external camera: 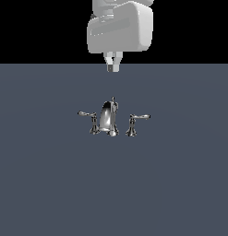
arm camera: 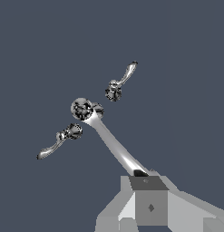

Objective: Turn on the faucet by rotating a designated handle.

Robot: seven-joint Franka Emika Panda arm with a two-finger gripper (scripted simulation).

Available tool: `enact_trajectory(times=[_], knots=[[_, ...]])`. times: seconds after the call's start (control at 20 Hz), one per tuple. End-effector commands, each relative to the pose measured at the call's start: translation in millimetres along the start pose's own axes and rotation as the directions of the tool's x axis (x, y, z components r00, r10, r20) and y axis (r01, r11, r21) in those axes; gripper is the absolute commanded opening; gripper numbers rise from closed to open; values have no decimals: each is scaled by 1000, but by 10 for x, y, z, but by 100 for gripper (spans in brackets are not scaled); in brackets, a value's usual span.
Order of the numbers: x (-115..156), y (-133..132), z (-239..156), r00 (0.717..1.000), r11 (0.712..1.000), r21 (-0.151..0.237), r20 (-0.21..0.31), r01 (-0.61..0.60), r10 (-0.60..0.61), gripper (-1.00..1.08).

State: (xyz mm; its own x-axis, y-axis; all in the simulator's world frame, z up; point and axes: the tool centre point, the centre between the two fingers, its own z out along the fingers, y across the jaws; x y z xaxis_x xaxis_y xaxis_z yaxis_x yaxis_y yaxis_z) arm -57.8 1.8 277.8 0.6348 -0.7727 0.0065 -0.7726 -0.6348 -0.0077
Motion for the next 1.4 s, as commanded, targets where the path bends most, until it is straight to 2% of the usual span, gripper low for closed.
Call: enact_trajectory(times=[0.0, 0.25, 0.5, 0.95, 1.35], knots=[[132, -68, 159, 998, 998, 0, 0, -65, 65, -100], [417, -174, 479, 981, 981, -2, 0, -195, 195, -100], [734, -242, 817, 945, 945, -5, -1, -328, 328, -100], [1322, -246, 1413, 834, 834, -9, -4, -551, 551, -100], [1663, -180, 1748, 746, 746, -10, -3, -666, 666, -100]])
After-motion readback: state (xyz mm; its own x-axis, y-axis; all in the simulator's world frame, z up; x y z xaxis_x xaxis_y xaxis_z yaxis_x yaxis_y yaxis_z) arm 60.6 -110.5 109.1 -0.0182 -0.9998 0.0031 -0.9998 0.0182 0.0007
